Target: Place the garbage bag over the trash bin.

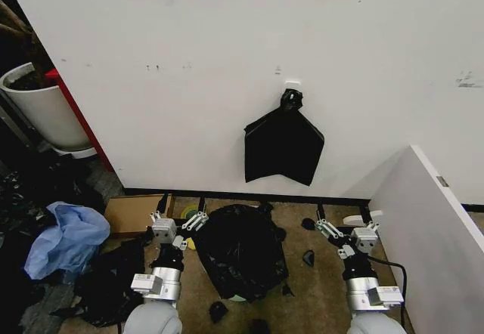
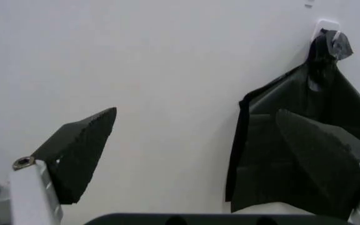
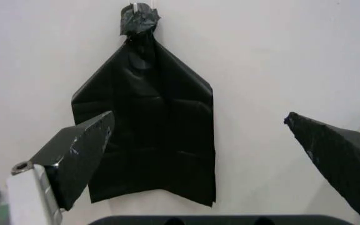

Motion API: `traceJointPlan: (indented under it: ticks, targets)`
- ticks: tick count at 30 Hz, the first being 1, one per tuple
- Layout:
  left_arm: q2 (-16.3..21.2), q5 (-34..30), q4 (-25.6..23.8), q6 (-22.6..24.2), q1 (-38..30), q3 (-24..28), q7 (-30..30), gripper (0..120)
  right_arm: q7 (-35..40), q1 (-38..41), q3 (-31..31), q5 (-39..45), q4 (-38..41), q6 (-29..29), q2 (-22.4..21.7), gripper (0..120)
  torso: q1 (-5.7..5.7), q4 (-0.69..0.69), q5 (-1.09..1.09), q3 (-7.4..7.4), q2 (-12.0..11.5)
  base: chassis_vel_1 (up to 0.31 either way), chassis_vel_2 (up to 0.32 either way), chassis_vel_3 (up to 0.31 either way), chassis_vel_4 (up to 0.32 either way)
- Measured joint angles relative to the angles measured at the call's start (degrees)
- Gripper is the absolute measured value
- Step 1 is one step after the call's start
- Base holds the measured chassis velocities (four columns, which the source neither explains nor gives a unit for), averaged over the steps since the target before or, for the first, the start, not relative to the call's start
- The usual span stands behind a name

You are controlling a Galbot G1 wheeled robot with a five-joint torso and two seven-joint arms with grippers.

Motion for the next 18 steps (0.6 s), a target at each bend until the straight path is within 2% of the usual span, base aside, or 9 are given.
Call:
traceJointPlan:
  ticks: [18]
  targets:
    - [-0.5,1.6,0.1,-0.6,0.6,0.1,-0.1,100,0.5,-0.3,0.3,0.1,0.2,-0.1,-0.2,100,0.0,0.0,0.0,0.0,0.0,0.0,0.0,0.0,0.0]
